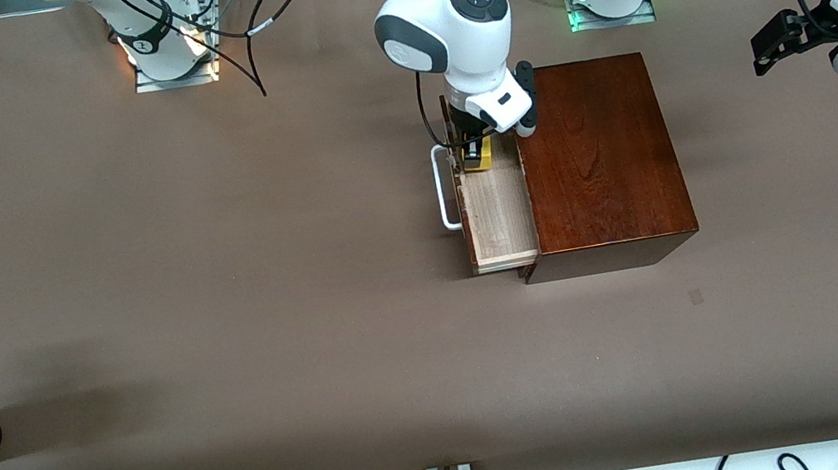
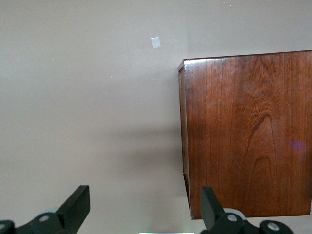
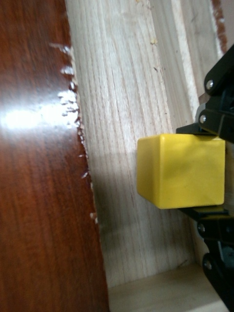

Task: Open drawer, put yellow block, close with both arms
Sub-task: 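Lower the cube into the drawer and open the right gripper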

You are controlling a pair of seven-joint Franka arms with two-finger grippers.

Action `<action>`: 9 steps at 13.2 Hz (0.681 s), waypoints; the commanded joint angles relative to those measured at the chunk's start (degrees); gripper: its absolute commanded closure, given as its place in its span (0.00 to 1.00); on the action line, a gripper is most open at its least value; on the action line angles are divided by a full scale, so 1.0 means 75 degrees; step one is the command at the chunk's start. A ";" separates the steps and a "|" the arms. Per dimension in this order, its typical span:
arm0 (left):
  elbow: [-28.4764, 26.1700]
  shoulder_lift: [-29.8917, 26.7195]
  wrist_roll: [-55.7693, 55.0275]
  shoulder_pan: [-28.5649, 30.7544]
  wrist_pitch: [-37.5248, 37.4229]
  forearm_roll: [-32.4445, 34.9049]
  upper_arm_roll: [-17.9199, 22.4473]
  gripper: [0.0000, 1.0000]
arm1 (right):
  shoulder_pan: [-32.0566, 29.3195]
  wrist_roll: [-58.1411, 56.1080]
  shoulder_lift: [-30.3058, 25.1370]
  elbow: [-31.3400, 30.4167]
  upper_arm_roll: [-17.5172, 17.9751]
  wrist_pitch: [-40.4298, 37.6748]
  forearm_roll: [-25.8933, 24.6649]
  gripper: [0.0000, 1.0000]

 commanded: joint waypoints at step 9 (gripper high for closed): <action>0.0098 0.0133 0.0040 -0.0022 0.0088 -0.0023 -0.0041 0.00 | 0.0000 0.0044 0.0195 0.0034 -0.0005 0.0590 -0.0132 0.00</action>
